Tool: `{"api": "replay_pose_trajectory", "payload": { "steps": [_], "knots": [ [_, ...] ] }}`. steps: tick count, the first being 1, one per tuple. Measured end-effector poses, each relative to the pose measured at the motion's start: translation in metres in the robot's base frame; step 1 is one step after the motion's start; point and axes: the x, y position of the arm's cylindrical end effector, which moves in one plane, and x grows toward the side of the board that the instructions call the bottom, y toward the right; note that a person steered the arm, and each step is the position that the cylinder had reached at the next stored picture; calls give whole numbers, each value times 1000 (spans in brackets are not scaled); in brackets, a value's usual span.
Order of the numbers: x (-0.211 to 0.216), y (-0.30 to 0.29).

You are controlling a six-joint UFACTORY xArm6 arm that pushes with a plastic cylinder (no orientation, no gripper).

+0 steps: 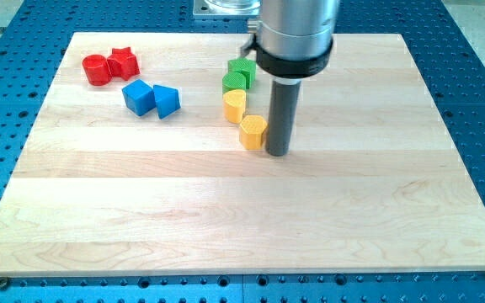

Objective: Place blue cube at the top center of the board

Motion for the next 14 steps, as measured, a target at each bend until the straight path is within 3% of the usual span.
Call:
{"api": "replay_pose_trajectory", "payload": {
  "steps": [2, 3, 4, 5, 6, 7, 9, 10, 11, 12, 14],
  "knots": [
    [16, -112],
    [-24, -226],
    [-74, -243],
    [-101, -204],
    [-84, -241],
    [-72, -185],
    [-166, -127],
    [-174, -148],
    [-185, -90],
    [-211, -103],
    [-222, -71]
  ]
}}
